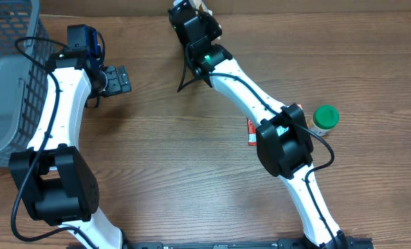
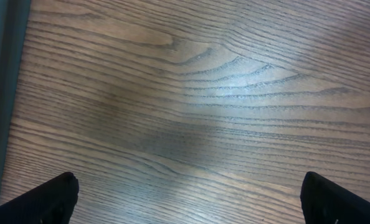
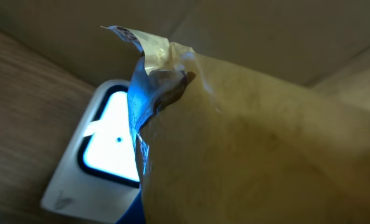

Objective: Scan the item barcode
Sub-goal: 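Hold the gold bag against the white scanner face, then carry the gold bag down and set it beside the scanned items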

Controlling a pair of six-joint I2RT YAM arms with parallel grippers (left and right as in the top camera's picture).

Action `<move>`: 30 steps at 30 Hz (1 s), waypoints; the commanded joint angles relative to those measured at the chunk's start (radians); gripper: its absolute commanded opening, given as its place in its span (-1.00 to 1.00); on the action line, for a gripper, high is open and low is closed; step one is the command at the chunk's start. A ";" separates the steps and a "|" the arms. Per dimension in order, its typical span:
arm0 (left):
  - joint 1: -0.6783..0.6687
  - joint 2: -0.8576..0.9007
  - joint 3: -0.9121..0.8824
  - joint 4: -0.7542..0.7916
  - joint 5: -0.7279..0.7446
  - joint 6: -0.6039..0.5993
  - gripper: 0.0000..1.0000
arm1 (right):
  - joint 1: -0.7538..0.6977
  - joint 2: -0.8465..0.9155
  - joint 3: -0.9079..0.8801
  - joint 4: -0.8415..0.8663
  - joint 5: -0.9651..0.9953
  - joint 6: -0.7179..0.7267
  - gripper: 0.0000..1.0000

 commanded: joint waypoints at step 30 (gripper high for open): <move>-0.002 0.011 0.016 0.003 -0.005 0.018 1.00 | -0.001 -0.234 0.014 -0.152 -0.156 0.188 -0.93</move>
